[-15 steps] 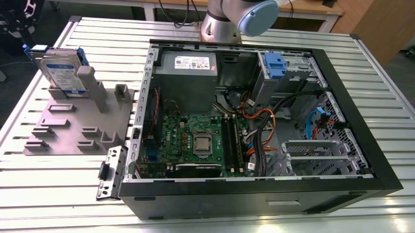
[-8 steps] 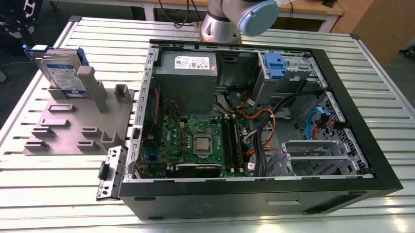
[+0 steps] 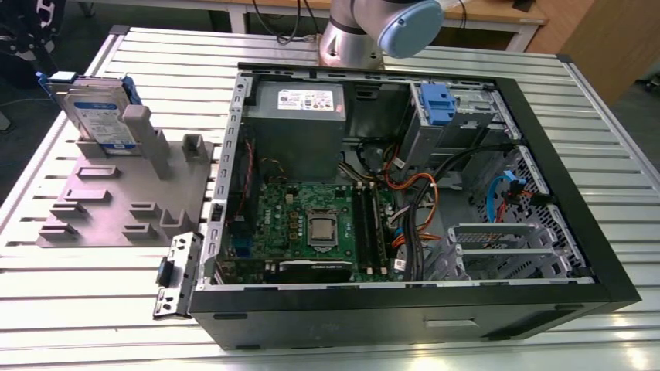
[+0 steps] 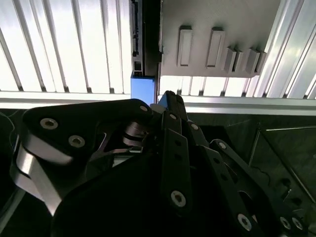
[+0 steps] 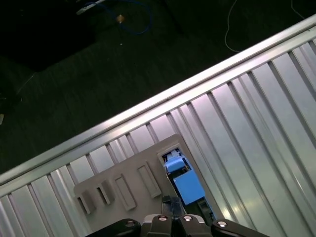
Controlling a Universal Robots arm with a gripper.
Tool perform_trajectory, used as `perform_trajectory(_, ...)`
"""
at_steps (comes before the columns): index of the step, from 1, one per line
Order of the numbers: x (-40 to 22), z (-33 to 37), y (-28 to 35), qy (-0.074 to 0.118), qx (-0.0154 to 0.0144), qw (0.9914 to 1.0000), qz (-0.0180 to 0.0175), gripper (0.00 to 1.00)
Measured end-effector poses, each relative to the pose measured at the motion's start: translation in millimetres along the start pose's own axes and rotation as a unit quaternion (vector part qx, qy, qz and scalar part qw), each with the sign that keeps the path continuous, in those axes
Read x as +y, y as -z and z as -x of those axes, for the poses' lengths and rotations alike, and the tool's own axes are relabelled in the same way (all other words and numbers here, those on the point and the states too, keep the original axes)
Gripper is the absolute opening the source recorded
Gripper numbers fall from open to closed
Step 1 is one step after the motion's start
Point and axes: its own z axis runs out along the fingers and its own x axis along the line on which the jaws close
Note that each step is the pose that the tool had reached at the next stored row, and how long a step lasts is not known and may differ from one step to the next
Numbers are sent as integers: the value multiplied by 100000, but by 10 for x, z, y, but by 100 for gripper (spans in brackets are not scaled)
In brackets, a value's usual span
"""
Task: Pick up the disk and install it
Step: 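Pick up the disk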
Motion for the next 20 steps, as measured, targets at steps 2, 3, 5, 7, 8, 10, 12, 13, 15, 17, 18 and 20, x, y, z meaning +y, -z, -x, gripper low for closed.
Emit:
perform_trajectory(2,0,0,0,832,37,99997,-33,11)
perform_trajectory(3,0,0,0,1199,57,99993,-44,11)
perform_trajectory(5,0,0,0,2026,92,99979,-76,11)
perform_trajectory(7,0,0,0,2954,134,99956,-111,11)
perform_trajectory(8,0,0,0,3452,155,99940,-130,11)
perform_trajectory(10,0,0,0,4350,192,99905,-165,11)
perform_trajectory(12,0,0,0,5150,228,99867,-194,11)
perform_trajectory(13,0,0,0,5538,246,99846,-207,11)
perform_trajectory(15,0,0,0,6290,280,99801,-235,11)
perform_trajectory(17,0,0,0,6784,282,99769,-309,11)
perform_trajectory(18,0,0,1,6920,255,99759,-394,11)
perform_trajectory(20,0,0,-1,7032,59,99750,-761,11)
